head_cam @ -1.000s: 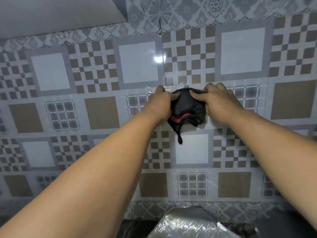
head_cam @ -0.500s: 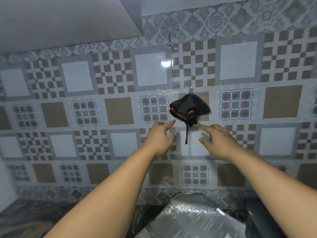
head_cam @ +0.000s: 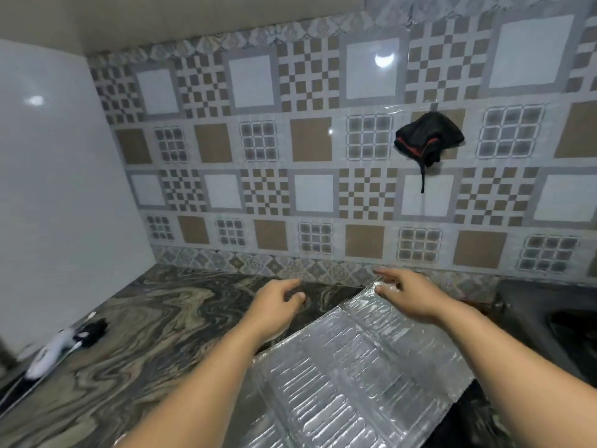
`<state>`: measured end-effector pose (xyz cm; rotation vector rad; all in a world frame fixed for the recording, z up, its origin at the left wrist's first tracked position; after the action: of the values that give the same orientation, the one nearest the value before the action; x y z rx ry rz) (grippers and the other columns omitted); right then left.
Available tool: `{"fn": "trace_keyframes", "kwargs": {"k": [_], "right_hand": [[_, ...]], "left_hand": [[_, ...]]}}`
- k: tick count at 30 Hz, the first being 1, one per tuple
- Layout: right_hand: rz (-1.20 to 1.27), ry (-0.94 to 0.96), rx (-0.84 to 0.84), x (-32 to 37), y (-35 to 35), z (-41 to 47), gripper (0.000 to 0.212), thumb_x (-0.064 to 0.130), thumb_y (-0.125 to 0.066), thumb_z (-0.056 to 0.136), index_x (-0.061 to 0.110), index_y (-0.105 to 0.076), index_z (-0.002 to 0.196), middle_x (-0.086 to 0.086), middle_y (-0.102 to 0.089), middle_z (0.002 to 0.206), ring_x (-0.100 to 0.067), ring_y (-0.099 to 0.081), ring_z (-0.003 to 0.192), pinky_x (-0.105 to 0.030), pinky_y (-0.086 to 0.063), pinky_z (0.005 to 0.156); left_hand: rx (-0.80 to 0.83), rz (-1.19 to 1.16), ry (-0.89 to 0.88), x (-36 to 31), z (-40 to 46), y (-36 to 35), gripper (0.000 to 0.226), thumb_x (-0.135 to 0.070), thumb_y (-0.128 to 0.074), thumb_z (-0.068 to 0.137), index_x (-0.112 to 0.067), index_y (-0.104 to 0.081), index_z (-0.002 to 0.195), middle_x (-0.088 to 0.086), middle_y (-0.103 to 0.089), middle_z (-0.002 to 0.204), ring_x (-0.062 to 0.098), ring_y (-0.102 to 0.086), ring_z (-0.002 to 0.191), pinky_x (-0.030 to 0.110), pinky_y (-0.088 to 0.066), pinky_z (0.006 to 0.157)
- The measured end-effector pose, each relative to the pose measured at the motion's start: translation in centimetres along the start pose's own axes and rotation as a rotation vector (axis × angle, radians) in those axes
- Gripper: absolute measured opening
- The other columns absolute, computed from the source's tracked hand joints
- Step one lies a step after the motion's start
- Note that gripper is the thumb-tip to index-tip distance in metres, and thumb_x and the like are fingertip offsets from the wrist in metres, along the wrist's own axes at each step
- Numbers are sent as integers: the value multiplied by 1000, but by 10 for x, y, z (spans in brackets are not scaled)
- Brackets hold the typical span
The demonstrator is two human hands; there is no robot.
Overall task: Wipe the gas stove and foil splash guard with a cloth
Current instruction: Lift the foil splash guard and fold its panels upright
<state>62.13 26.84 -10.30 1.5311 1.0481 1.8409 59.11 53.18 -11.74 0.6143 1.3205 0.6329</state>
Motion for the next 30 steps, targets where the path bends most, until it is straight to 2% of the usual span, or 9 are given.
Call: {"fn": "trace_keyframes", "kwargs": {"k": [6,10,15,18,21,25,27,29,30], "right_hand": [[-17,2,153,24,-79,-37,52,35,-60,95,25,-47,144,-9,-56,138,-23,-54,125,-31,-39,102],[-60,8,255,27,-124,-43,54,33,-62,94,27,-46,145,-9,-56,137,-24,-56,122,-30,-41,98],[-185,48,392,25,-170,-28,59,29,-64,93,27,-42,147,-11,-55,139,-25,-58,120,-27,-38,96],[-255,53,440,17,-189,-4,67,26,-70,87,29,-41,148,-12,-53,143,-28,-52,128,-30,-38,103],[-334,61,471,5,-202,26,80,29,-74,79,33,-37,149,-14,-45,148,-34,-42,135,-36,-36,109],[-313,112,500,-4,-211,68,79,19,-75,74,34,-42,144,-12,-37,149,-35,-30,137,-36,-25,113],[-337,138,506,-9,-212,90,84,25,-82,69,31,-43,143,-12,-34,152,-34,-26,141,-36,-22,117],[-408,138,542,-17,-212,110,89,36,-84,63,37,-41,141,-10,-24,159,-33,-16,148,-46,-16,120],[-444,142,563,-22,-212,121,85,41,-81,60,43,-43,135,-8,-24,158,-34,-13,148,-52,-14,120]], "left_hand": [[-24,-80,137,77,-83,12,44,-21,-63,93,-10,-57,136,6,-61,135,14,-58,119,24,-41,103],[-18,-39,211,124,-122,6,46,-22,-66,92,-8,-58,135,4,-59,137,13,-53,128,20,-35,105],[17,18,368,175,-145,-6,50,-37,-71,86,-23,-61,133,3,-61,136,20,-54,128,27,-40,106],[19,85,430,190,-143,-12,59,-48,-74,78,-32,-60,133,6,-60,132,26,-53,126,29,-39,104],[58,156,450,198,-134,-17,66,-52,-76,75,-39,-54,136,8,-47,142,30,-38,134,31,-26,109],[125,203,508,211,-125,-21,74,-60,-78,69,-51,-48,136,4,-15,164,30,-7,150,48,-8,121],[154,248,527,216,-121,-20,74,-60,-80,66,-55,-49,133,2,-9,165,29,0,151,52,-4,121],[183,261,543,221,-119,-20,72,-57,-82,66,-56,-51,131,1,-7,166,29,3,152,52,0,121],[191,260,551,222,-119,-20,71,-56,-83,65,-56,-53,129,1,-8,166,29,3,152,52,1,121]]}}
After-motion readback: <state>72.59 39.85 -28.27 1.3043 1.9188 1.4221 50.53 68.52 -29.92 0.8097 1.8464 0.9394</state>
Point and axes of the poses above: each hand's wrist, its own z-axis towards the middle knuckle, its own y-axis out of the back of the hand, x = y × z, the point moved 6 cm from there along z, towards the middle knuckle
